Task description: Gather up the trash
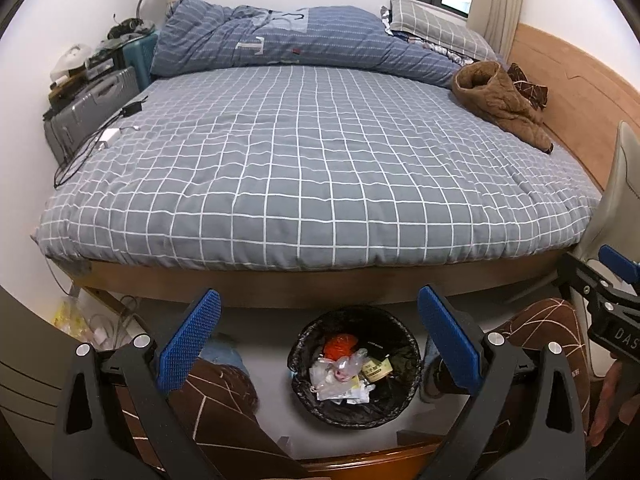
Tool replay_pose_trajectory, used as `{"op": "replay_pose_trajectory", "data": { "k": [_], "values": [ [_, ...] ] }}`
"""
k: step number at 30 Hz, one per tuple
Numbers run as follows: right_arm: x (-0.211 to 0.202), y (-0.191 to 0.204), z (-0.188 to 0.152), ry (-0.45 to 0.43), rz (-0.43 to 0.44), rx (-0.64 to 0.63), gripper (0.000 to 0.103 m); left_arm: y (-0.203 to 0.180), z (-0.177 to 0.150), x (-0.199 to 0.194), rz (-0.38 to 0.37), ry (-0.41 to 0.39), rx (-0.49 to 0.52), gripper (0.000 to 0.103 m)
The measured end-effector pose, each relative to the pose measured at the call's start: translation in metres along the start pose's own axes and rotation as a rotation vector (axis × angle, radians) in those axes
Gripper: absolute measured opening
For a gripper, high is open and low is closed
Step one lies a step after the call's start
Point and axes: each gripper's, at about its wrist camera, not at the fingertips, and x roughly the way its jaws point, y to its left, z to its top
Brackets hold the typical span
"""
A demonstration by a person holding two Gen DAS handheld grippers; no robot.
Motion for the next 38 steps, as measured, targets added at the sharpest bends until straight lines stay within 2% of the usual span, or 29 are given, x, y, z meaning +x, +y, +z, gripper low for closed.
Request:
{"op": "replay_pose_trajectory", "data": {
  "k": [16, 27, 38],
  "values": [
    [0.002, 0.008, 0.000, -0.005, 0.021, -0.025, 0.095, 0.002, 0.005, -0.004, 0.032, -0.001, -0.012, 0.097],
    [0.008, 0.011, -0.001, 0.008, 0.030, -0.030, 0.095, -0.006, 0.002, -0.003, 0.063, -0.016, 0.035, 0.097],
    [0.008, 0.015, -0.002, 0.004, 0.038, -0.026, 0.095, -0.003, 0.002, 0.007, 0.041, 0.015, 0.025, 0.097]
  ]
}}
